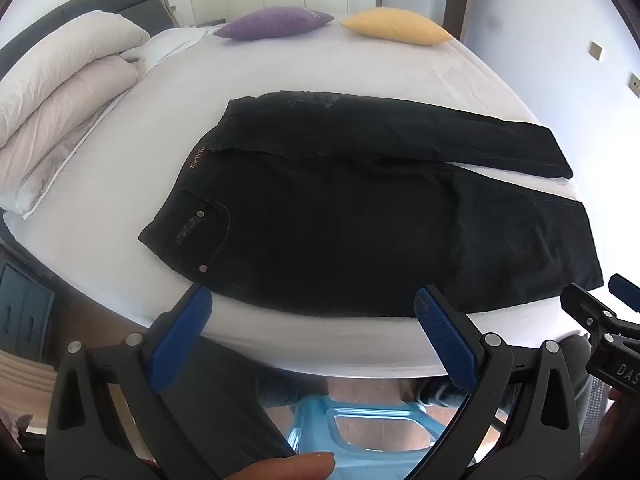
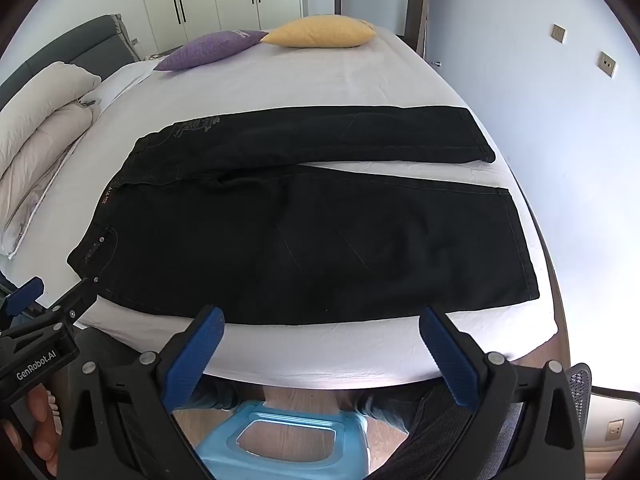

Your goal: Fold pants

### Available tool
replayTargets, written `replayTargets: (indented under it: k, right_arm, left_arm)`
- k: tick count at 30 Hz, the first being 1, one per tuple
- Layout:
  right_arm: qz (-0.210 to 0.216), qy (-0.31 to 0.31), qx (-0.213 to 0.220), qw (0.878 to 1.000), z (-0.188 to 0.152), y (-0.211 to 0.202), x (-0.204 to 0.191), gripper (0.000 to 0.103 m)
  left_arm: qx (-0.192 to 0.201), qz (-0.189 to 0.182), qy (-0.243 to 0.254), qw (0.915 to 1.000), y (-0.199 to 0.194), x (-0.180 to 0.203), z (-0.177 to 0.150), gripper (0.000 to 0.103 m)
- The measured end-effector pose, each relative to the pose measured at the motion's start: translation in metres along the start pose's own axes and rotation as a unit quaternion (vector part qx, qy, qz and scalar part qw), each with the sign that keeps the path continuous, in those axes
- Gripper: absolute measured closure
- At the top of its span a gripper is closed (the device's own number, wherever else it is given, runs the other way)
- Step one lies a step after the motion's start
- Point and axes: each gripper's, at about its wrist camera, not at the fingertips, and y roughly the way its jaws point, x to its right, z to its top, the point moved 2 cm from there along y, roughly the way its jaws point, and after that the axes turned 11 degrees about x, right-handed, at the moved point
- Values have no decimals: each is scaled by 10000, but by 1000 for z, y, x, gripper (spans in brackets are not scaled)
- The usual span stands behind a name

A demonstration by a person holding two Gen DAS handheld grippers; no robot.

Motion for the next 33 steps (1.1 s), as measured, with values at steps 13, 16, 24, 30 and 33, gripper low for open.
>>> replayTargets:
  k: [13,16,24,30,33]
  right_arm:
    - [-13,-7,-4,10000,-1,0,0,3]
    - [-7,-1,1,10000,0,0,0,3]
    - [-12,-15,-1,10000,-1,-1,0,3]
    - [-15,-20,-12,10000,-1,0,-1,3]
    - [-15,-25,-15,10000,-1,0,-1,3]
  left_arm:
    - [-19,-1,5,10000,1,2,-1,0]
    - [-25,2,7,10000,1,2,-1,0]
    - [-31,3,9,10000,1,2,0,0]
    - [-39,-1,6,10000,1,1,0,0]
    - [-41,-4,10,10000,1,2,0,0]
